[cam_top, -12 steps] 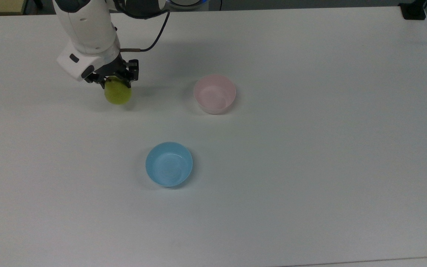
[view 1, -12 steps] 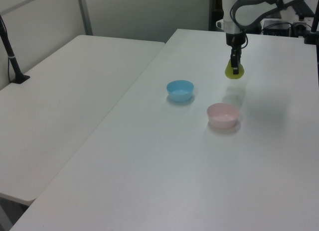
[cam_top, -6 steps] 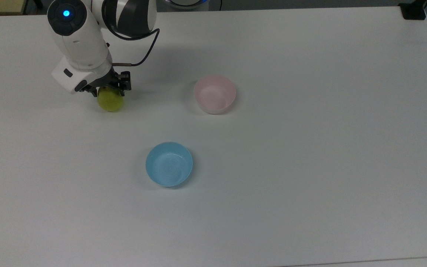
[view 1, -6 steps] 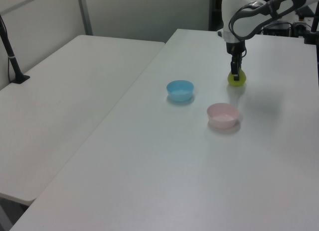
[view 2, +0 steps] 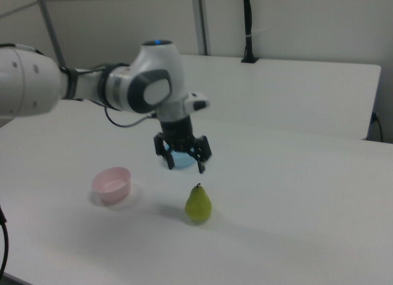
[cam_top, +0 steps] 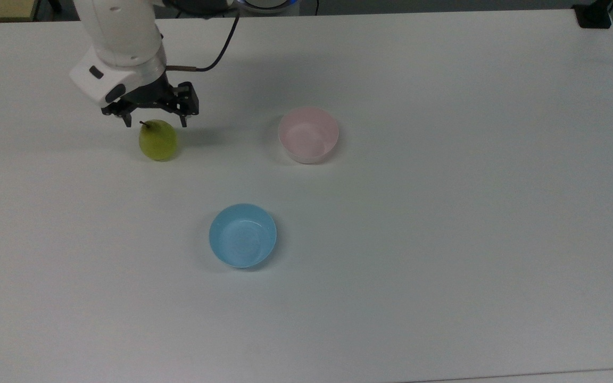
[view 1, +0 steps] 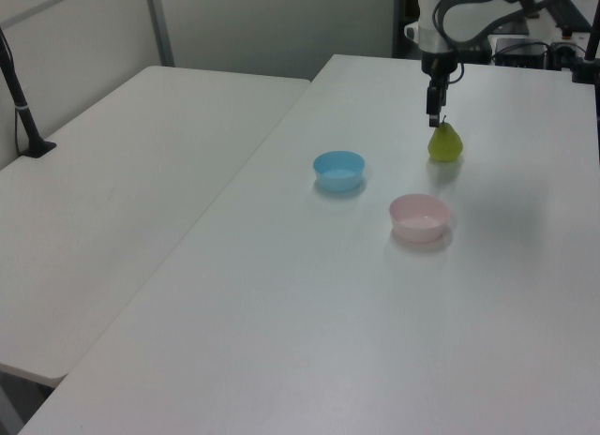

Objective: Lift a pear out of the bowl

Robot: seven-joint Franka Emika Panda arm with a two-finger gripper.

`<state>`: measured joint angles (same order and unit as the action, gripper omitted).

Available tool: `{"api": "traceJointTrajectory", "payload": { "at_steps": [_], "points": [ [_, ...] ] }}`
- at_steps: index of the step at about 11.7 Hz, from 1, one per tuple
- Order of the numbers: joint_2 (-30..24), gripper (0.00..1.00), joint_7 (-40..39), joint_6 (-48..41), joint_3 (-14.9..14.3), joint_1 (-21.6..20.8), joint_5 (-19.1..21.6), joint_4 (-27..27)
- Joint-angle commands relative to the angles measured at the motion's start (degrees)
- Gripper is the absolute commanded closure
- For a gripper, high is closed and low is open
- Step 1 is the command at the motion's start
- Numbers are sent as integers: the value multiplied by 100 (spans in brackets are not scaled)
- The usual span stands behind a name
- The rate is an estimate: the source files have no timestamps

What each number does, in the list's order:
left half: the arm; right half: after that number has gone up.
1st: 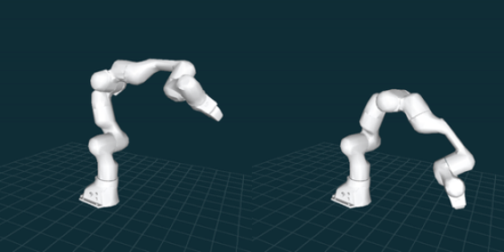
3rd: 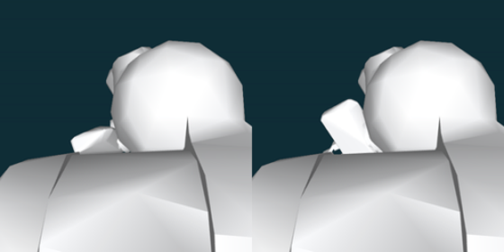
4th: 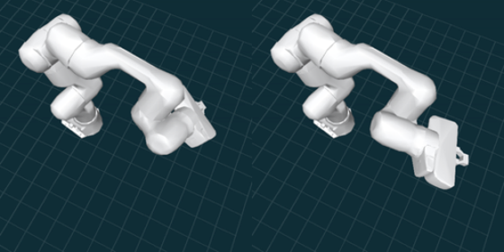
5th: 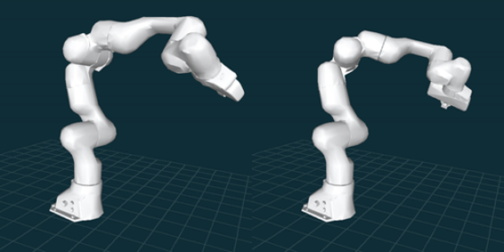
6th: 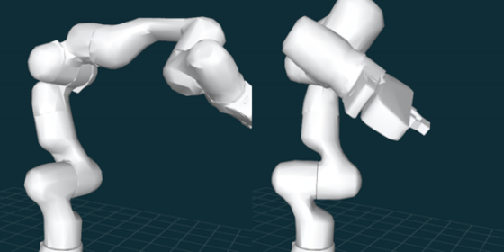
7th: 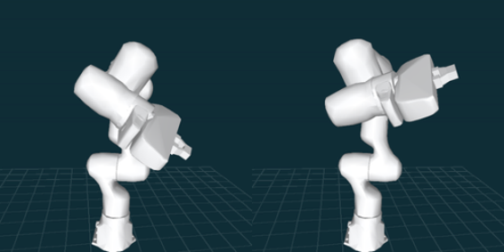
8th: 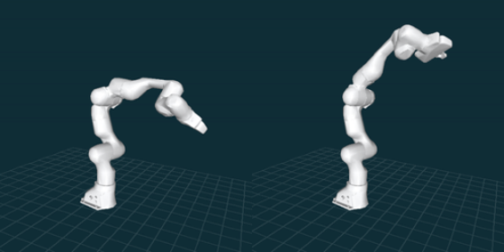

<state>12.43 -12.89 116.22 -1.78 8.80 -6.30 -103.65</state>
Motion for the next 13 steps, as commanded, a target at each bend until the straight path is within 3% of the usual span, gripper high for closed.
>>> {"api": "traceJointTrajectory", "payload": {
  "at_steps": [1,3,6,8,13],
  "points": [
    [-671,0,883,-773,-33,-667,-73,54],
    [-812,0,1068,-1485,-33,-1167,-47,370],
    [-1172,0,2023,-1655,-33,-1494,15,442],
    [-1401,0,2098,-1751,-51,-1478,120,450],
    [-1375,0,1790,-2201,-69,-1328,243,820]
  ]
}}
